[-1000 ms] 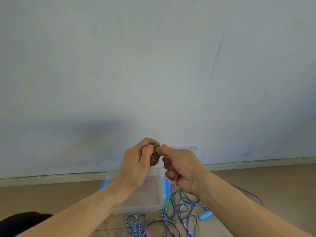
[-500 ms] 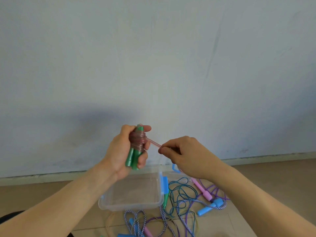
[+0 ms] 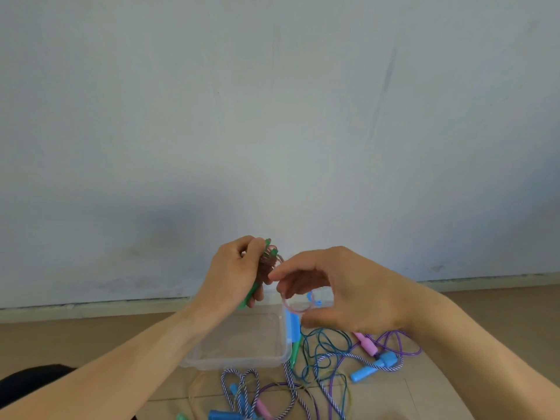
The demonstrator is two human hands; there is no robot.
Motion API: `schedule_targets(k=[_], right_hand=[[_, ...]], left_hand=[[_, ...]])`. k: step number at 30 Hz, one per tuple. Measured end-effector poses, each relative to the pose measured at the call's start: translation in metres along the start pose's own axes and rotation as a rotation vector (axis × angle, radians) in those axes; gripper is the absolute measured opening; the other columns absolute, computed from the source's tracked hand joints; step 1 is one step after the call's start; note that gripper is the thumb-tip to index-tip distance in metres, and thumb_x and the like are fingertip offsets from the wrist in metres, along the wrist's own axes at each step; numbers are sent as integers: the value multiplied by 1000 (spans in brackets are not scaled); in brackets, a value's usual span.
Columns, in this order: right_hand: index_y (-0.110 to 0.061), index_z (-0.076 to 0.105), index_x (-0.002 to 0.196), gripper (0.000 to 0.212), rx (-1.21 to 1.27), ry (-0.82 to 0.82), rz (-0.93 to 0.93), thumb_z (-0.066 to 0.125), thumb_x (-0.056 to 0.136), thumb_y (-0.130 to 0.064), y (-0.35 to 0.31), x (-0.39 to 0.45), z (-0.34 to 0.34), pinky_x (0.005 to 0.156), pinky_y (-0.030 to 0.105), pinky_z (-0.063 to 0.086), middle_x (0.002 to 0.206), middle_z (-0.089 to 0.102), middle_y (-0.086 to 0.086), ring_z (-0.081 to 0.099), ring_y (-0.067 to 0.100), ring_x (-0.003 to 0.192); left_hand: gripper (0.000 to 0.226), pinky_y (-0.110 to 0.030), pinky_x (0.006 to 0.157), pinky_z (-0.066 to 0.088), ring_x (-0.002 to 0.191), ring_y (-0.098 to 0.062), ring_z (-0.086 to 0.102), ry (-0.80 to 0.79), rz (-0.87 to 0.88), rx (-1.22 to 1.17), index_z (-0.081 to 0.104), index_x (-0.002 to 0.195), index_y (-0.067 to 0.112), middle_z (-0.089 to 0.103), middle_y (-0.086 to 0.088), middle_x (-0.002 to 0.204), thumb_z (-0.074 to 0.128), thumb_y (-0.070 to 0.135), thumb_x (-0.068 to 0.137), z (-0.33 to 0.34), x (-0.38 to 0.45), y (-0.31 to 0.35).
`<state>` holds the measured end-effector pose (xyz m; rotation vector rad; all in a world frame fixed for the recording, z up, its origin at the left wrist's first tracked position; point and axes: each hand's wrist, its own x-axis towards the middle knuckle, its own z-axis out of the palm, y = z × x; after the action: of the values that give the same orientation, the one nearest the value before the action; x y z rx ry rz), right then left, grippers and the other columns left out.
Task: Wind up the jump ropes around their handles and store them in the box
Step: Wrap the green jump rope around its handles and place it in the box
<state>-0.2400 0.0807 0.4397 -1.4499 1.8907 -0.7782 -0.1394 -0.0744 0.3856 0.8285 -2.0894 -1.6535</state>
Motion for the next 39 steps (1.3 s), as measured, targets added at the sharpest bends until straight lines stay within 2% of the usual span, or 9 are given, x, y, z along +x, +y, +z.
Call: schedule_targets(k=[3, 6, 9, 12, 16, 20, 26, 29, 39], right_hand=[[-26, 62, 127, 52, -221, -7, -17, 75, 80, -10, 1, 4, 7, 93, 21, 50, 108, 69, -11, 64, 1, 100], [-26, 72, 105, 17, -331, 127, -81, 68, 90, -32, 1, 10, 13, 78, 30, 52, 88, 73, -5, 65, 9, 79], [-22, 71, 94, 29, -463, 323, -139, 53, 96, -44, 8, 18, 18, 64, 29, 44, 84, 59, -4, 51, 12, 71], [-12, 64, 92, 38, -534, 535, -191, 41, 99, -42, 15, 22, 23, 72, 22, 42, 99, 52, -2, 47, 15, 86], [-11, 62, 92, 39, -67, 548, -37, 36, 102, -39, 16, 26, 28, 72, 35, 48, 83, 67, 1, 60, 18, 78], [-32, 66, 106, 25, 264, 687, 55, 47, 102, -17, 12, 30, 22, 68, 21, 52, 63, 60, -4, 56, 8, 63], [-7, 77, 89, 25, 741, 473, 67, 53, 97, -8, 7, 23, 8, 70, 29, 48, 82, 71, 11, 65, 13, 90], [10, 70, 95, 41, 829, 402, 83, 52, 94, -26, 7, 22, 7, 73, 29, 49, 79, 69, 7, 66, 13, 87], [-10, 73, 110, 24, 813, 251, 176, 60, 91, -10, 7, 15, 2, 77, 30, 48, 92, 75, 12, 65, 16, 66]], left_hand=[[40, -19, 32, 37, 33, -10, 49, 63, -66, -22, 61, 78, -7, 57, -2, 45, 44, 20, 102, 0, 2, 0], [39, -23, 35, 41, 37, -19, 53, 42, -166, -178, 64, 84, -3, 62, -9, 51, 47, 27, 102, 1, 1, -1], [37, -29, 45, 46, 48, -27, 56, -12, -290, -353, 64, 89, 1, 63, -17, 60, 49, 34, 100, 0, 1, -2], [39, -34, 55, 48, 59, -28, 59, -107, -330, -450, 67, 95, 3, 65, -17, 73, 49, 37, 98, -2, 2, 0], [41, -37, 61, 46, 64, -25, 59, -176, -308, -523, 66, 106, 0, 65, -16, 80, 50, 37, 97, -2, -1, 2], [43, -36, 58, 45, 63, -26, 58, -206, -195, -488, 62, 110, -5, 64, -21, 82, 43, 32, 98, 1, -10, 2], [52, -32, 51, 39, 48, -27, 47, -270, -117, -542, 66, 91, -3, 57, -24, 65, 29, 33, 95, -8, -5, 2], [53, -30, 47, 37, 44, -27, 45, -327, -110, -564, 67, 82, 0, 55, -25, 61, 28, 35, 90, -7, -4, 0], [51, -32, 48, 39, 47, -29, 51, -265, 6, -466, 64, 70, -2, 57, -30, 65, 35, 39, 80, -3, -4, -9]])
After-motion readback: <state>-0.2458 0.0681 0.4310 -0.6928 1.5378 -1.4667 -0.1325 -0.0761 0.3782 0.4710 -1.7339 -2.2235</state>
